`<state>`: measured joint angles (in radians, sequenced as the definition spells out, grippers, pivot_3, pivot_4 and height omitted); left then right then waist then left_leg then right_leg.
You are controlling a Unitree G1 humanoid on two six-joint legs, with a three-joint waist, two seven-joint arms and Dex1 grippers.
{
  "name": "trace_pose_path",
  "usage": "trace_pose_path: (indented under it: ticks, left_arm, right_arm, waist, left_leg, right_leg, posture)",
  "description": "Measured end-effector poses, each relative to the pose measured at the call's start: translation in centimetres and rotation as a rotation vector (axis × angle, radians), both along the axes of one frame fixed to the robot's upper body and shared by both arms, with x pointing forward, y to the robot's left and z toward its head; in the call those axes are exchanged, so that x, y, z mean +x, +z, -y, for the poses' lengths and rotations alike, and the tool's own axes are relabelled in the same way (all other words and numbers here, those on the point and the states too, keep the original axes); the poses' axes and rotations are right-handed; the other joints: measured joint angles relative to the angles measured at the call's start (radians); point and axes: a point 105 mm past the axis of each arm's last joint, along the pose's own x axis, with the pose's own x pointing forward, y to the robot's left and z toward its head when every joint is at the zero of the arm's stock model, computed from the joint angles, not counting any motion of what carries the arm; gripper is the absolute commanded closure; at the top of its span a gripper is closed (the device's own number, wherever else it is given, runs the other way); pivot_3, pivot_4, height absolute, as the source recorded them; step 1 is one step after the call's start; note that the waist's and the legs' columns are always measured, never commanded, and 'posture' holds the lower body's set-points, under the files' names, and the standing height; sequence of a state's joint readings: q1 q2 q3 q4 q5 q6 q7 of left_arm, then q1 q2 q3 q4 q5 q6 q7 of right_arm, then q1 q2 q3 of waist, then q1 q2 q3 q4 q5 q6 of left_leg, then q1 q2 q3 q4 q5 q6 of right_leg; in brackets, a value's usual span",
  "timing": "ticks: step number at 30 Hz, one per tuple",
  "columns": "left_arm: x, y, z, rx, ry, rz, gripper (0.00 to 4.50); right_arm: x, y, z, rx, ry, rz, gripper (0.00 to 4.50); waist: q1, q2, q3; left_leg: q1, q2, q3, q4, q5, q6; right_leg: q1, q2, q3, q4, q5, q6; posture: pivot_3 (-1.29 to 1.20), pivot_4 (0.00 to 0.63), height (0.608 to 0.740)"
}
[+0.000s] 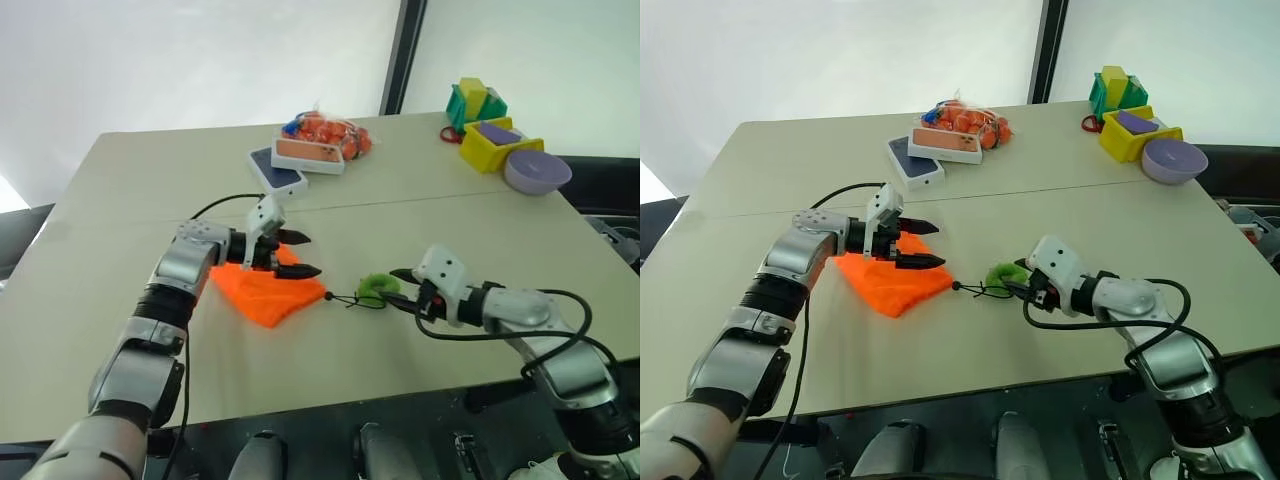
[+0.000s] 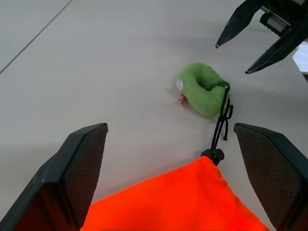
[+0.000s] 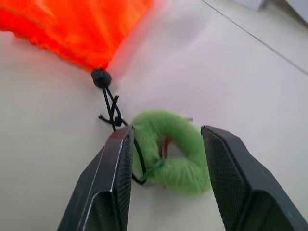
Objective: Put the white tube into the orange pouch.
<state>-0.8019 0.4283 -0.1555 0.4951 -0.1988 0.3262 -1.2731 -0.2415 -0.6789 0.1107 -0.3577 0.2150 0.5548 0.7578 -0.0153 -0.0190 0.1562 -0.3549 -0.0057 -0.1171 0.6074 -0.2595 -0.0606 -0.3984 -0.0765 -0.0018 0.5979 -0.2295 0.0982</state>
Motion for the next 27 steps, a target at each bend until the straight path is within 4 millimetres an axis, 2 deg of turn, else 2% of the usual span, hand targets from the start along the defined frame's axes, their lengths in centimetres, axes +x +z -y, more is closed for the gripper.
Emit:
trace_pose_path:
  ticks: [4,11,14,17,20,27]
  left_arm:
    - [-0.1,0.2,0.2,-0.013,0.006,0.003,0.0]
    - [-0.4,-0.2,0.2,-0.02,0.022,-0.005,0.0]
    - [-0.5,0.0,0.2,-0.029,0.022,-0.003,0.0]
    - [-0.5,0.1,0.3,-0.032,0.019,0.004,0.0]
    - [-0.5,0.1,0.3,-0.032,0.023,0.005,0.0]
    - [-0.6,0.0,0.2,-0.027,0.01,-0.004,0.0]
  right_arm:
    - [0.5,-1.0,-1.6,-0.017,0.024,-0.01,2.24]
    - [0.9,-3.8,-1.9,-0.061,0.025,-0.103,2.24]
    - [0.9,-4.1,-2.1,-0.056,0.027,-0.114,2.24]
    - [0.9,-4.2,-2.2,-0.053,0.028,-0.117,3.05]
    - [0.9,-4.2,-2.1,-0.057,0.033,-0.116,4.47]
    - [0.4,-3.7,-1.8,-0.042,0.045,-0.087,4.47]
  waist:
    - [0.0,0.0,0.0]
    - [0.001,0.0,0.0]
    - [0.001,0.0,0.0]
    - [0.0,0.0,0.0]
    - [0.0,0.0,0.0]
    - [0.001,0.0,0.0]
  left_leg:
    - [0.0,0.0,0.0,0.0,0.0,0.0]
    - [0.0,0.0,0.0,0.001,0.0,0.0]
    - [0.0,0.0,0.0,0.001,0.0,0.0]
    - [0.0,0.0,0.0,0.001,0.0,0.0]
    - [0.0,0.0,0.0,0.001,0.0,0.0]
    - [0.0,0.0,0.0,0.001,0.0,0.0]
  right_leg:
    - [0.0,0.0,0.0,0.0,0.0,0.0]
    - [0.0,0.0,0.0,0.0,0.0,0.0]
    - [0.0,0.0,0.0,0.0,0.0,0.0]
    - [0.0,0.0,0.0,0.0,0.0,0.0]
    - [0.0,0.0,0.0,0.0,0.0,0.0]
    - [0.0,0.0,0.0,0.0,0.0,0.0]
  posture:
    - [0.0,0.15,0.74]
    - [0.0,0.15,0.74]
    - [0.0,0.15,0.74]
    - [0.0,0.15,0.74]
    - [0.0,0.15,0.74]
    - [0.0,0.15,0.74]
